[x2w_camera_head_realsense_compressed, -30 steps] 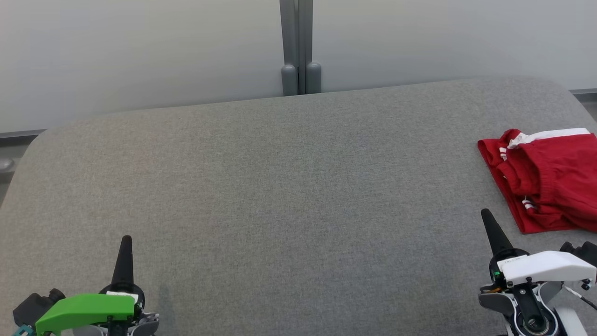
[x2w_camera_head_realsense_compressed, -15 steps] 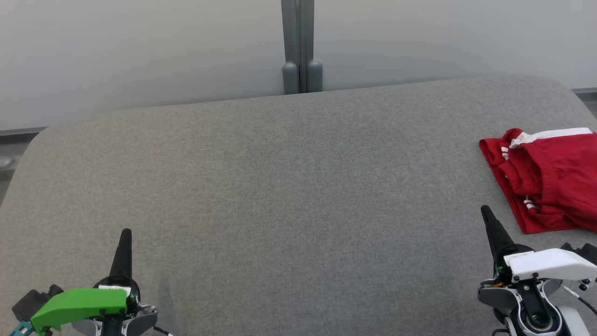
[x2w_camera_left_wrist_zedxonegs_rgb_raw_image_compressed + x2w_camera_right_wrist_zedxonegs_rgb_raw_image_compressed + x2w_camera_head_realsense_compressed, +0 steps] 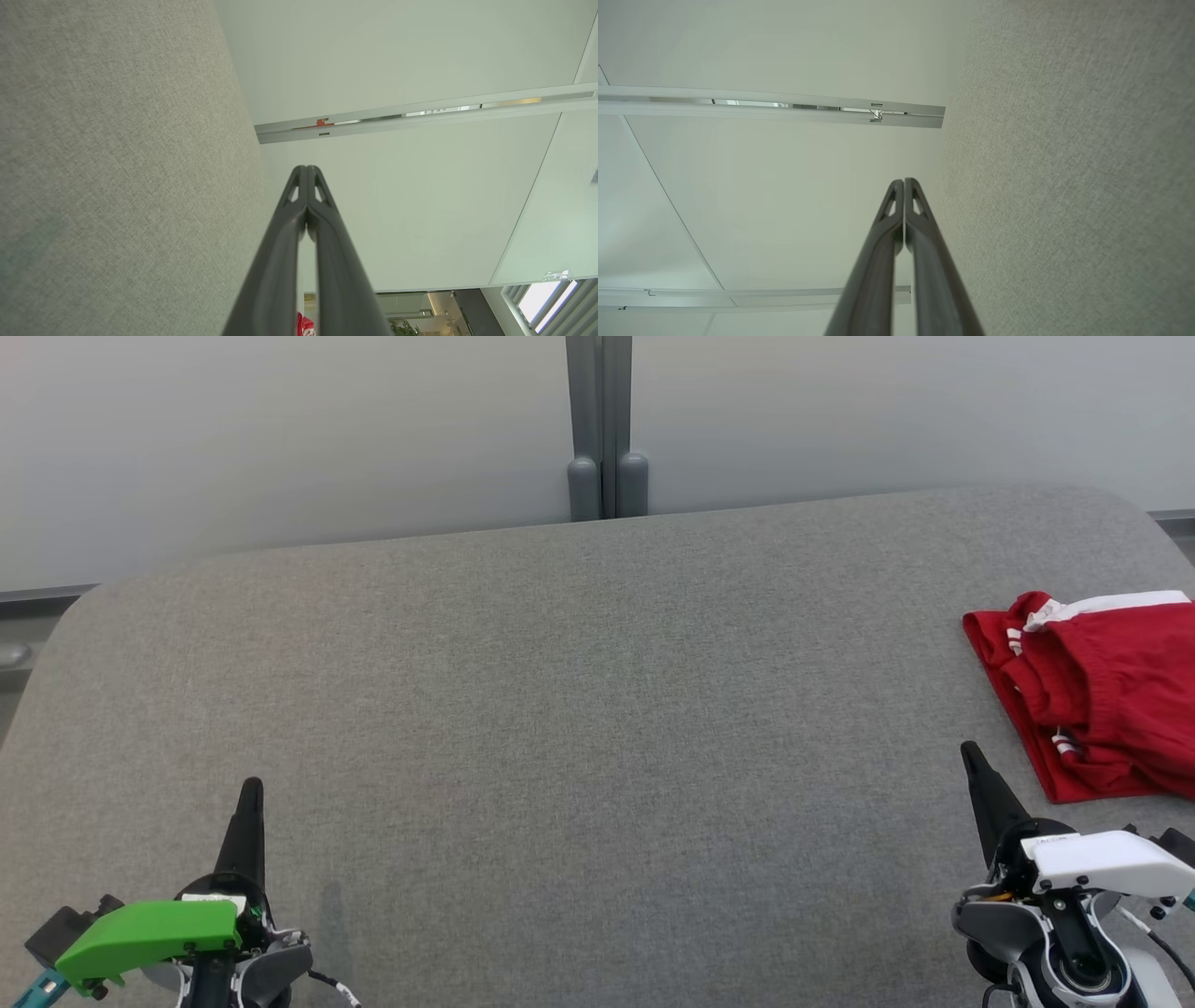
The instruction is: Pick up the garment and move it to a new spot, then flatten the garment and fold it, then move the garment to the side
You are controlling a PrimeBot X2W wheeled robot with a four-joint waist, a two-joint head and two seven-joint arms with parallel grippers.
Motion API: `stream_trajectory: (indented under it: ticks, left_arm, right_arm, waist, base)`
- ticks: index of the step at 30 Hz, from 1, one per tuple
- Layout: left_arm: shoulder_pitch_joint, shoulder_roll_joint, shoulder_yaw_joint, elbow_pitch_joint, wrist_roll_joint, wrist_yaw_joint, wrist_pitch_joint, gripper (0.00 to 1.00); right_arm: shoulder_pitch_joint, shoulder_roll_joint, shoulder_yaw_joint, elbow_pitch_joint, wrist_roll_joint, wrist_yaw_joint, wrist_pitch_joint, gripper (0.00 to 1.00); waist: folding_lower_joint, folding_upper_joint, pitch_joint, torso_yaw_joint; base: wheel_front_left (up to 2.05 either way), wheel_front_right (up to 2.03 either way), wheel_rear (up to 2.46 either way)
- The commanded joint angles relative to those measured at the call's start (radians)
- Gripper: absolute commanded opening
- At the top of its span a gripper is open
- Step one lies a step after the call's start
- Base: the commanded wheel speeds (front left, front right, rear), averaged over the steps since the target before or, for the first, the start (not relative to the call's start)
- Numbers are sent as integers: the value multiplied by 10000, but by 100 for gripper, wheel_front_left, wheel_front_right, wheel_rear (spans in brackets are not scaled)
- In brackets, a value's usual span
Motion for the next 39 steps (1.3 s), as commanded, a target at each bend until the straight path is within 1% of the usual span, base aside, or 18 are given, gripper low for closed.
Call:
stream_trajectory:
  ticks: [1, 16, 39]
  left_arm:
    - [-200, 79, 59, 10, -210, -91, 60, 0]
    - [-373, 84, 116, 66, -1098, -88, 324, 0]
    - [-348, 82, 108, 59, -1060, -80, 315, 0]
  right_arm:
    - [-173, 3, -44, 14, 222, 1, 61, 0]
    - [-235, 94, -146, 109, 1219, 0, 217, 0]
    - [-229, 85, -138, 102, 1185, 0, 213, 0]
  waist:
    - [0, -1, 4, 4]
    - [0, -1, 53, 38]
    - [0, -1, 53, 38]
  base:
    - [0, 0, 0]
    - [0, 0, 0]
    - [0, 0, 0]
